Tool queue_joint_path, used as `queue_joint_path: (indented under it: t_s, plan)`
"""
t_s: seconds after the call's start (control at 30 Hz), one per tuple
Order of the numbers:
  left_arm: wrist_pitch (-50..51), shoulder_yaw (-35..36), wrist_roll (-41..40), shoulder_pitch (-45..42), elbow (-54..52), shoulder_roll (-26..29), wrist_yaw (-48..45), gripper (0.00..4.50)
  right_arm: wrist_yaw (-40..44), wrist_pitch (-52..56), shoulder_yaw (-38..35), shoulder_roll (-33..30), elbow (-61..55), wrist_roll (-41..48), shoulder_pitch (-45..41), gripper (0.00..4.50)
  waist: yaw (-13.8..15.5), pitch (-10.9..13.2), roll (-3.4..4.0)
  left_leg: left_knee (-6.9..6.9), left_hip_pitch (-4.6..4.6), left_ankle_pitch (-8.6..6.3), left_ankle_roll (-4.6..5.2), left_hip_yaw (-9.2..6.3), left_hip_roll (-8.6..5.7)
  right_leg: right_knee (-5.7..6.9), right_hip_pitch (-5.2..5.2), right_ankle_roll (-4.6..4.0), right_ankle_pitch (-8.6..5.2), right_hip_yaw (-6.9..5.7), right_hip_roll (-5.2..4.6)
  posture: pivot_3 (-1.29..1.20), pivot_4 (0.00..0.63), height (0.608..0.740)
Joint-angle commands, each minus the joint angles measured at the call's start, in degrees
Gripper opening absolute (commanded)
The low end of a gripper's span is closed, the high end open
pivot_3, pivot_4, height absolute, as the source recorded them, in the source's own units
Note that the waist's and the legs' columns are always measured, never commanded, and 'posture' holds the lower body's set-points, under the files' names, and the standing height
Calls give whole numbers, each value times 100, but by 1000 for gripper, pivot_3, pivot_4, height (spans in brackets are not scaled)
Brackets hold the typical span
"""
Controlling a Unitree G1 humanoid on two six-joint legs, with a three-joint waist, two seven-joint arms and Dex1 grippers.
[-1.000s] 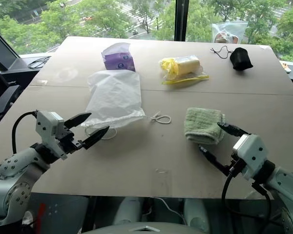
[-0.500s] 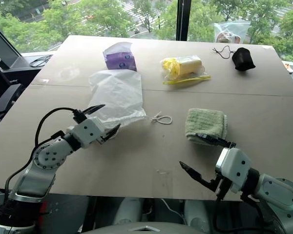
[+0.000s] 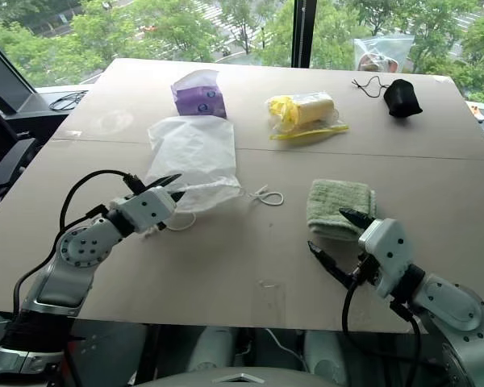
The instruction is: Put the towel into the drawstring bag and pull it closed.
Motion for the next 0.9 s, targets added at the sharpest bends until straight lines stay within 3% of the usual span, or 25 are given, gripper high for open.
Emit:
queue_joint_path:
  t_s: [0.03, 0.17, 0.27, 0.4, 0.57, 0.77, 0.87, 0.9]
  plan:
    - [1345, 266, -1225, -362, -287, -263, -519, 69, -634, 1066, -614, 4, 204, 891, -629, 4500, -6, 0, 0, 7, 0, 0, 1, -1, 1, 7, 1, 0, 0, 0, 1, 0, 150, 740]
    - [2628, 366, -2167, -680, -668, -420, -861, 69, -1791, 2135, -735, 292, 966, 946, -1711, 4500, -34, 0, 0, 19, -2, 2, 2, -6, 3, 16, 3, 1, 0, -4, 19, 0, 150, 740]
    - [3239, 330, -2403, -970, -751, -544, -790, 69, -2508, 2898, -605, 581, 1847, 734, -2697, 4500, -36, 1, 1, 38, -5, 3, 2, -7, 7, 33, 5, 2, 1, 0, 48, 0, 150, 740]
    - [3608, 79, -2255, -1258, -641, -844, -466, 69, -2637, 3282, 79, 701, 2744, 337, -3376, 4500, -27, 1, 2, 38, 0, 17, 23, -8, 5, 33, 14, 4, 2, -1, 51, 0, 150, 740]
    - [3897, 37, -2279, -1461, -787, -1239, -109, 69, -2264, 3087, 922, 473, 3569, -295, -3091, 4500, -32, -13, -20, 39, -2, 30, 4, -9, -1, 26, 21, 29, 12, -2, 50, 0, 150, 740]
    - [4171, 254, -2446, -1713, -592, -1346, 9, 0, -1538, 2383, 1319, 190, 3232, -561, -2524, 1853, -20, -54, -55, 39, 28, 3, 2, -41, 6, 22, 58, 19, 1, -27, 50, 0, 150, 740]
    - [4263, 255, -2483, -1767, -507, -1326, -13, 0, -1195, 1716, 1049, 465, 2754, -330, -2378, 464, -17, -59, -55, 41, 27, 2, 0, -47, 4, 22, 62, 10, -4, -32, 46, 0, 150, 740]
    - [4346, 256, -2520, -1778, -519, -1342, -2, 0, -1052, 1444, 956, 589, 2567, -217, -2370, 379, -20, -58, -55, 41, 25, 2, 0, -47, 4, 21, 62, 10, -4, -32, 46, 0, 150, 740]
